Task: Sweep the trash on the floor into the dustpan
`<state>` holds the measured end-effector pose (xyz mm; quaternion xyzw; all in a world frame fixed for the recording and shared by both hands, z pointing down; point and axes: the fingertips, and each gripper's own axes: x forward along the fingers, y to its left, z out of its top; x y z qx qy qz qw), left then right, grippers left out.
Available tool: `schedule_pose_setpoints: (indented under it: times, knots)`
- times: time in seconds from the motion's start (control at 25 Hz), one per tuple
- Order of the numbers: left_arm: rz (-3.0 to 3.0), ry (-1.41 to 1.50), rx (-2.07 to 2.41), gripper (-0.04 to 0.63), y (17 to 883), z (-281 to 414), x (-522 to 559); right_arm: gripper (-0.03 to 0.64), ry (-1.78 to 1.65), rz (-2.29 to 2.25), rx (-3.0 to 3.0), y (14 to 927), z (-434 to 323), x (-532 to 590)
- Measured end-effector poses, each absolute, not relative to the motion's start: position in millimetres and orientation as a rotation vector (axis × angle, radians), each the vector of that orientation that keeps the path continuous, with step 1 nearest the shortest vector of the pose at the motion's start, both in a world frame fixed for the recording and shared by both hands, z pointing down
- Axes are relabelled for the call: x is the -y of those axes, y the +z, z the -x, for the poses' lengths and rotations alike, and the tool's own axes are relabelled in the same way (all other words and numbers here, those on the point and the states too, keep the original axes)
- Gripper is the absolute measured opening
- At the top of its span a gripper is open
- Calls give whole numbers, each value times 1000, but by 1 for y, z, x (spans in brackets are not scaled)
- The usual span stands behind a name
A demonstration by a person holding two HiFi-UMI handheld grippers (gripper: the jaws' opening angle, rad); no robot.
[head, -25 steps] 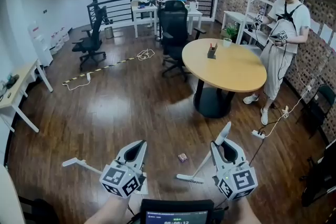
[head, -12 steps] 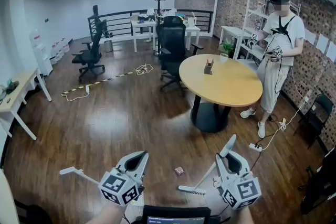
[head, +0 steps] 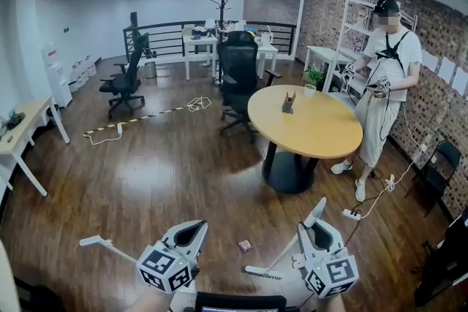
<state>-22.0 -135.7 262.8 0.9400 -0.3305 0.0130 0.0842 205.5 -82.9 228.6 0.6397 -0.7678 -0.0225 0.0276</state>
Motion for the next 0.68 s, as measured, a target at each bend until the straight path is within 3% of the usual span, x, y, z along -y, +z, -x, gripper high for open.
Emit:
schedule_pose_setpoints:
  times: [0.68]
  knots:
    - [-2798, 42, 989, 12, 265, 4, 133, 121, -49, -1940, 2414, 228, -215, 83]
